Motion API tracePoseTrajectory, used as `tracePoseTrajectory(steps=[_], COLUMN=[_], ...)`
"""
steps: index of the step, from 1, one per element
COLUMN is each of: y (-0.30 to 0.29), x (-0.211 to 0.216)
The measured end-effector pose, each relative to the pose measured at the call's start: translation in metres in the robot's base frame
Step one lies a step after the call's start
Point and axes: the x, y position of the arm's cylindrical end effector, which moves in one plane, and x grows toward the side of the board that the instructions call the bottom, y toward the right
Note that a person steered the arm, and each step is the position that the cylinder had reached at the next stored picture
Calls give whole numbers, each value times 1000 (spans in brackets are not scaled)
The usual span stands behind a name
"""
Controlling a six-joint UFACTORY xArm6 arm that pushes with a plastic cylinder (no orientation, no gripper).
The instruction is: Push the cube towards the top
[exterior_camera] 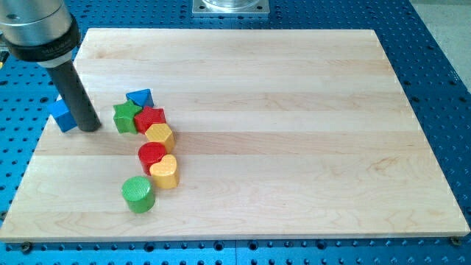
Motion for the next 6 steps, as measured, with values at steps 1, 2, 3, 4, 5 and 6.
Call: tracePoseTrajectory(steps=[1,2,3,4,5,6], y=[0,0,0,-8,-31,-28], x=[23,41,44,51,49,18])
